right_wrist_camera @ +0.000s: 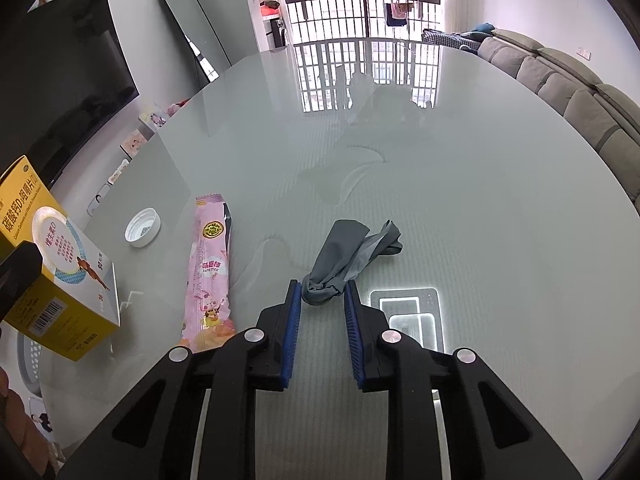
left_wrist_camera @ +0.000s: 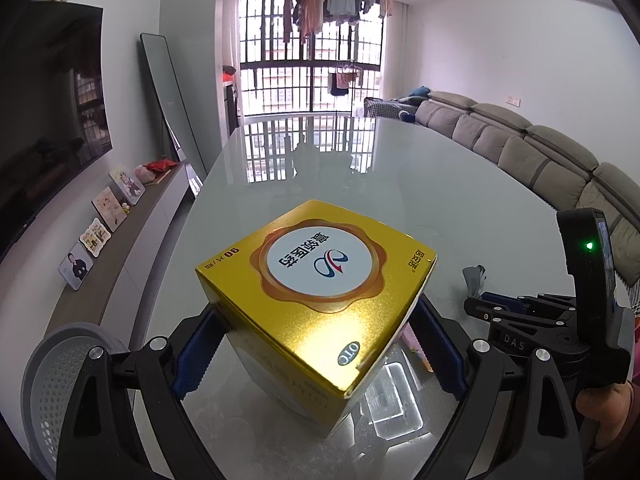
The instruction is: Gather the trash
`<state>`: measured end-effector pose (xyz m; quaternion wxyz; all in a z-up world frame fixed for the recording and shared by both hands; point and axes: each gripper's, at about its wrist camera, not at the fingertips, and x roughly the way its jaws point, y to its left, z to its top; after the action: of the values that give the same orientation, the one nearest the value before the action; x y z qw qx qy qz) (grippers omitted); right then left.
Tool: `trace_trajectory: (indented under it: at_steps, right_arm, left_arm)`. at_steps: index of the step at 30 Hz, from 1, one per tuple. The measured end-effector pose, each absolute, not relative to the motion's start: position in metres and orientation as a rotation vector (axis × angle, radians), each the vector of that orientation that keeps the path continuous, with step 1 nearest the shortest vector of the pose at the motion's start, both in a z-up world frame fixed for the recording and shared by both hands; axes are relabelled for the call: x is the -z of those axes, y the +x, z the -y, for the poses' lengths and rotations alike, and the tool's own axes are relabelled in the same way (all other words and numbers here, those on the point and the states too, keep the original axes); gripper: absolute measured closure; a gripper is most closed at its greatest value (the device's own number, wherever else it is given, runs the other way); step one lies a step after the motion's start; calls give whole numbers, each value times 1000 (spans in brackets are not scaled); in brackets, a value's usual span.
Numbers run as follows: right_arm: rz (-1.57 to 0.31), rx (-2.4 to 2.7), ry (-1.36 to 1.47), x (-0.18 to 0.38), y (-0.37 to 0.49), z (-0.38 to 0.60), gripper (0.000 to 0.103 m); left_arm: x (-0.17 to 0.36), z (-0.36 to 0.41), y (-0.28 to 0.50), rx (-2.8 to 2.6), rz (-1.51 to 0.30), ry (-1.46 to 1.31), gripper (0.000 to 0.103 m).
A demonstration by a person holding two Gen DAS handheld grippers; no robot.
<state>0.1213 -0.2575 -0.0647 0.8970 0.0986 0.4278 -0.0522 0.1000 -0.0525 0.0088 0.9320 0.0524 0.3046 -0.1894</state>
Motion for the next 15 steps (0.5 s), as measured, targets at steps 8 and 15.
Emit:
trace_trajectory:
  at_steps: [8, 15]
  right_arm:
    - [-857, 110, 219, 55, 93, 260, 81]
    - [-839, 108, 221, 46, 66, 256, 81]
  left_arm:
    - [-12, 46, 85, 376, -613, 96, 16]
    - [-12, 35, 76, 365, -612, 85, 16]
